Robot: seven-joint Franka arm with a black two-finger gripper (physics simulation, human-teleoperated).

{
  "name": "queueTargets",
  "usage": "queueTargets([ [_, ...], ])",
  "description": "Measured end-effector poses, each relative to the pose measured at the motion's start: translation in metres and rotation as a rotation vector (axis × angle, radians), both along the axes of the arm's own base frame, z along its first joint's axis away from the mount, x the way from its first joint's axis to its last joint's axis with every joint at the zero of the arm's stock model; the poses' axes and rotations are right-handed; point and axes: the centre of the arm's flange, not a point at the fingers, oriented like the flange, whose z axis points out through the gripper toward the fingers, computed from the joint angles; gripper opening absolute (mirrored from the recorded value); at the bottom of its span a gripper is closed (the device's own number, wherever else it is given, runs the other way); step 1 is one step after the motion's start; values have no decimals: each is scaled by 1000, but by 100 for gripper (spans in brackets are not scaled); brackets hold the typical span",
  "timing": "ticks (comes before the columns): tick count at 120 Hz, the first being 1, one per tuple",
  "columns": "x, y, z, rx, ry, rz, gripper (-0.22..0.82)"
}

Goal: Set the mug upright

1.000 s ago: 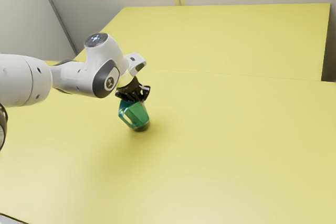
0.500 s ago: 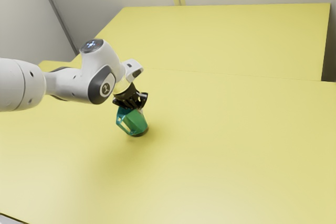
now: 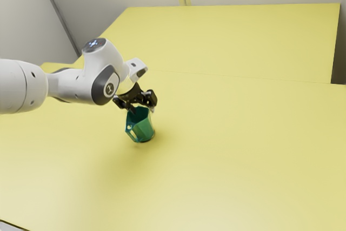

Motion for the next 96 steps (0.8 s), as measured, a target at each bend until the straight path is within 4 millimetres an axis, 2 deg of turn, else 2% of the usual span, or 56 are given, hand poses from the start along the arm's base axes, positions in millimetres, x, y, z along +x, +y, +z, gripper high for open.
queueTargets([
  [25, 3, -1, 13, -8, -24, -3, 50],
  [32, 5, -2, 27, -16, -26, -5, 51],
  [37, 10, -3, 46, -22, -29, -8, 51],
  [49, 28, 0, 110, -25, -35, -31, 54],
  [58, 36, 10, 152, -9, -27, -59, 56],
  [71, 38, 27, 201, 31, -11, -105, 58],
  [79, 35, 33, 225, 50, 3, -137, 58],
  [96, 26, 44, 259, 66, 43, -198, 59],
])
